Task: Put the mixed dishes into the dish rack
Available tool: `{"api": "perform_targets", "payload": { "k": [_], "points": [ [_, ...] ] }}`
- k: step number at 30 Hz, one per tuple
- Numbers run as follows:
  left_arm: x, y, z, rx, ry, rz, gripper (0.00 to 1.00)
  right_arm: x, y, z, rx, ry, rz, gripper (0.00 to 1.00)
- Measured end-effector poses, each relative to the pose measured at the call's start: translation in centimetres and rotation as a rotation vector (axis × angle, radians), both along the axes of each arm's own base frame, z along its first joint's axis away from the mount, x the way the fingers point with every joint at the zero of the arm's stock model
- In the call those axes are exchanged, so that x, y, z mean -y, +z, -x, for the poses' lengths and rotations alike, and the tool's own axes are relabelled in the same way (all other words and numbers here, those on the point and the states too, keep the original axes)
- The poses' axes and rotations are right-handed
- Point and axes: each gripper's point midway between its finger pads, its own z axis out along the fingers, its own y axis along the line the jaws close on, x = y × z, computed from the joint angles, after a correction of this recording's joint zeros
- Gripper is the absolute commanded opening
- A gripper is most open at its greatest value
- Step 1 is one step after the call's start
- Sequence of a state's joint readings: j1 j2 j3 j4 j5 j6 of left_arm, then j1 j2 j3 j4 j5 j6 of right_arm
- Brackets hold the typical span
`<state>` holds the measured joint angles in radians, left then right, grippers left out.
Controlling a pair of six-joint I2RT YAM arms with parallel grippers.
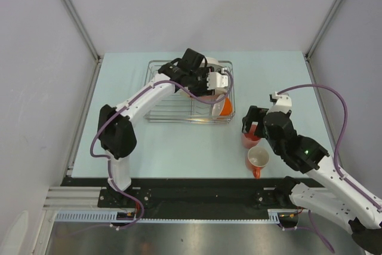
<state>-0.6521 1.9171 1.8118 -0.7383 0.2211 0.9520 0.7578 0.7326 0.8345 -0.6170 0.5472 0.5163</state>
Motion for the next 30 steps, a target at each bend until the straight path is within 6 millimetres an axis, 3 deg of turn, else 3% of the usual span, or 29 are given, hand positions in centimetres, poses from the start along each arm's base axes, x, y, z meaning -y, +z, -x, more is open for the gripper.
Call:
{"api": "perform_targets", "payload": {
  "k": [7, 9, 14, 18, 22, 30],
  "points": [
    [0.5, 0.6, -0.5, 0.031, -0.001, 0.029, 0.86, 0.0, -0.3, 0.0, -0.013, -0.003, 0.005, 1.0],
    [0.4, 0.8, -0.3, 0.031, 0.003, 0.033, 0.98, 0.3, -0.7, 0.0, -0.025, -0.022, 0.017, 1.0],
    [0.0, 2.6, 0.2, 0.042, 0.021, 0.058, 1.0, 2.1, -3.3, -0.2, -0.118, -0.148, 0.069, 1.0],
    [-0.8, 5.6, 1.4, 0.062, 0.036, 0.092, 1.0, 4.0, -7.3, -0.4, -0.25, -0.279, 0.119, 1.0],
    [-1.9, 10.0, 1.9, 0.115, 0.067, 0.15, 1.0, 5.1, -10.7, 0.3, -0.349, -0.329, 0.141, 0.97],
    [-5.6, 18.1, 1.2, 0.175, 0.223, 0.32, 1.0, 4.4, -10.7, -0.2, -0.34, -0.303, 0.096, 0.85]
  ]
}}
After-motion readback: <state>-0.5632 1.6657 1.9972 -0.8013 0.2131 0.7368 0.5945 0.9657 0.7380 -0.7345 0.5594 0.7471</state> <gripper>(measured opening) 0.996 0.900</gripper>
